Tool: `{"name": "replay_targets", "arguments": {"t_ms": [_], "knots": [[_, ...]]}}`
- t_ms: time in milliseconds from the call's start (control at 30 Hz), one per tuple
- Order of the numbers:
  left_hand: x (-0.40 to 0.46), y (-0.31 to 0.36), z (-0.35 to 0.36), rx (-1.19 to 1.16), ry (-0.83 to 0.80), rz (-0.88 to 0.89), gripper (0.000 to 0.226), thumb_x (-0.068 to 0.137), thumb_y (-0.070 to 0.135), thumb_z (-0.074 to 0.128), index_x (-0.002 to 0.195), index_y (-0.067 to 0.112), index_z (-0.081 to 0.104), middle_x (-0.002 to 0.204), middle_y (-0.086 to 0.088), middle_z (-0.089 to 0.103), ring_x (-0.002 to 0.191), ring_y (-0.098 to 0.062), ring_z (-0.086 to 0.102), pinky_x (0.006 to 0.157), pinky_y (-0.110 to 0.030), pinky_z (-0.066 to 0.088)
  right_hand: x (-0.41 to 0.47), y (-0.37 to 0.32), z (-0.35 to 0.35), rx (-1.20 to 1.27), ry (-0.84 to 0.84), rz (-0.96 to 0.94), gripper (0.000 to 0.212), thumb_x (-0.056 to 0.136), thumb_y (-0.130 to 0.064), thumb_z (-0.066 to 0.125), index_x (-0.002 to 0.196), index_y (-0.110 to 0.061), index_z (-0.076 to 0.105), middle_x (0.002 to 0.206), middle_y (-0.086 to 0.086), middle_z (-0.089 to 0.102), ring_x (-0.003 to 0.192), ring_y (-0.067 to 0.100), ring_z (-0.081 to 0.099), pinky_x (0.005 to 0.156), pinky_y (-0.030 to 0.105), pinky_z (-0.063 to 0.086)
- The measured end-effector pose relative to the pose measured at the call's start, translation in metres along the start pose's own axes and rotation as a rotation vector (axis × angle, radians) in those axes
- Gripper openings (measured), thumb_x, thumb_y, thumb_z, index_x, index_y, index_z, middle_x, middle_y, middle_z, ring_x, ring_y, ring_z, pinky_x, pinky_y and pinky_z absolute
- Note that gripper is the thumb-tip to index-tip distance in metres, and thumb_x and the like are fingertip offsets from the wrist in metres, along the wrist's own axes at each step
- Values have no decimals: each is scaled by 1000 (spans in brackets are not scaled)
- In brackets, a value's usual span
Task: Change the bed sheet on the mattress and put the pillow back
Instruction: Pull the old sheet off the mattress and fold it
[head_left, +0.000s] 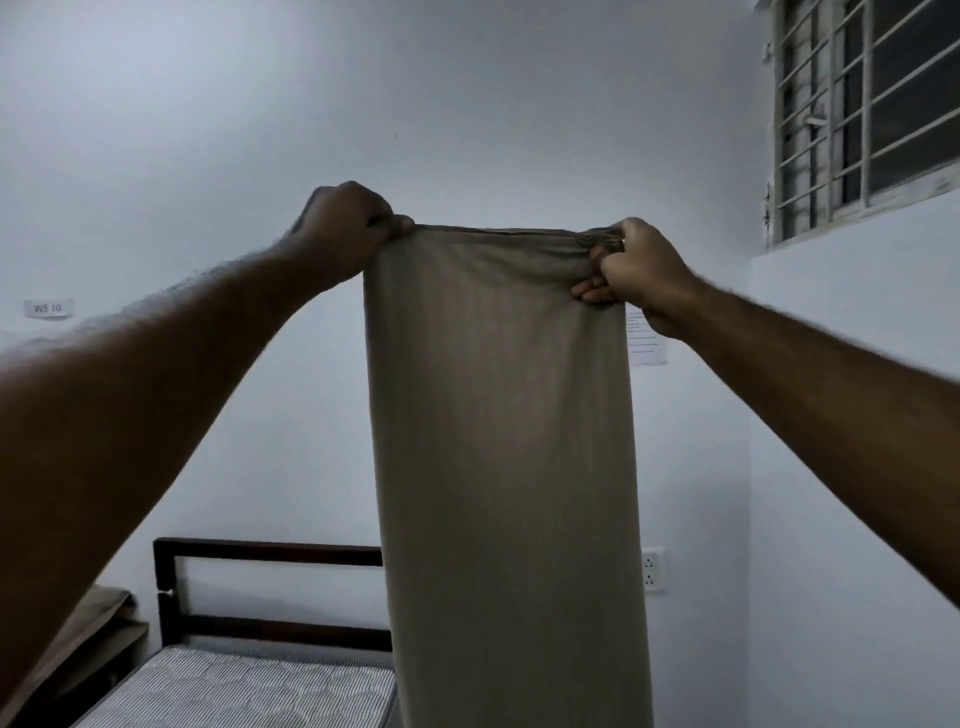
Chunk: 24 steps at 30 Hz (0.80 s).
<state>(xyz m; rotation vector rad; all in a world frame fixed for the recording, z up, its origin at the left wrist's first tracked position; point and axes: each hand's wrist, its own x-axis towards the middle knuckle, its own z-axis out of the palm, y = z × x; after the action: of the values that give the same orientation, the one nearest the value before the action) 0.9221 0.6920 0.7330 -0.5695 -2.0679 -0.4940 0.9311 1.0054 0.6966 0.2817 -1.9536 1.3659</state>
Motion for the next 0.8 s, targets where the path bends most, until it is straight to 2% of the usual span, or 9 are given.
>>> {"name": "replay_targets", "arguments": {"t_ms": [67, 133, 233, 300, 367, 467, 567, 667, 800], "knots": [[-5, 0, 7, -2, -27, -12, 46, 103, 40, 56, 76, 3, 61, 65, -7, 52, 72, -25, 48, 60, -31, 37, -4, 5, 0, -20, -75, -13, 45, 97, -27, 67, 126, -6, 41, 109, 18, 69, 81, 18, 73, 77, 33, 62], [-8, 0, 9, 49, -86, 36, 47, 104, 41, 52, 75, 5, 57, 63, -2, 48, 70, -23, 46, 61, -32, 32, -11, 10, -3, -149, -179, -59, 70, 84, -38, 82, 129, -11, 36, 116, 2, 62, 96, 9, 63, 84, 29, 57], [-11, -3, 11, 148, -213, 127, 49, 95, 52, 62, 72, 11, 52, 66, -2, 51, 66, -18, 47, 58, -30, 35, -17, 21, -1, -403, -213, -184, 88, 67, -41, 93, 129, -17, 35, 124, -6, 56, 109, 10, 56, 91, 30, 50], [-12, -5, 12, 175, -262, 161, 47, 85, 54, 76, 68, 18, 49, 66, 0, 52, 72, -22, 51, 61, -31, 35, -18, 29, 9, -565, -228, -275, 83, 66, -39, 94, 128, -18, 42, 125, -7, 58, 109, 13, 55, 88, 29, 45], [-11, -7, 15, 221, -260, 181, 44, 82, 55, 77, 67, 23, 50, 71, 0, 54, 91, -25, 50, 78, -34, 34, -18, 36, 19, -600, -196, -339, 61, 70, -41, 90, 115, -19, 55, 115, -5, 66, 103, 15, 60, 77, 27, 43], [-14, -10, 20, 245, -287, 80, 37, 80, 58, 76, 70, 29, 56, 99, 0, 48, 108, -21, 34, 93, -39, 28, -16, 38, 23, -591, -161, -302, 43, 69, -47, 89, 94, -23, 64, 94, -6, 69, 92, 15, 64, 69, 28, 45], [-31, -21, 20, -217, -367, -69, 33, 81, 45, 82, 73, 18, 65, 90, -1, 56, 95, -19, 50, 77, -33, 43, -16, 35, 23, -639, -225, -244, 41, 64, -54, 90, 89, -30, 69, 93, -11, 70, 96, 14, 66, 79, 33, 54], [-63, -35, 18, -764, -417, -198, 30, 88, 38, 76, 97, 10, 70, 89, 0, 69, 87, -14, 66, 69, -27, 54, -31, 27, 24, -554, -266, -253, 35, 62, -59, 87, 85, -37, 72, 88, -16, 72, 96, 10, 67, 86, 43, 56], [-116, -59, 33, -1220, -242, -305, 57, 77, 56, 82, 111, 14, 65, 106, -8, 66, 91, -21, 63, 69, -29, 57, -63, 13, 38, -441, -262, -341, 34, 66, -61, 80, 89, -37, 74, 81, -16, 72, 89, 9, 68, 83, 45, 56]]}}
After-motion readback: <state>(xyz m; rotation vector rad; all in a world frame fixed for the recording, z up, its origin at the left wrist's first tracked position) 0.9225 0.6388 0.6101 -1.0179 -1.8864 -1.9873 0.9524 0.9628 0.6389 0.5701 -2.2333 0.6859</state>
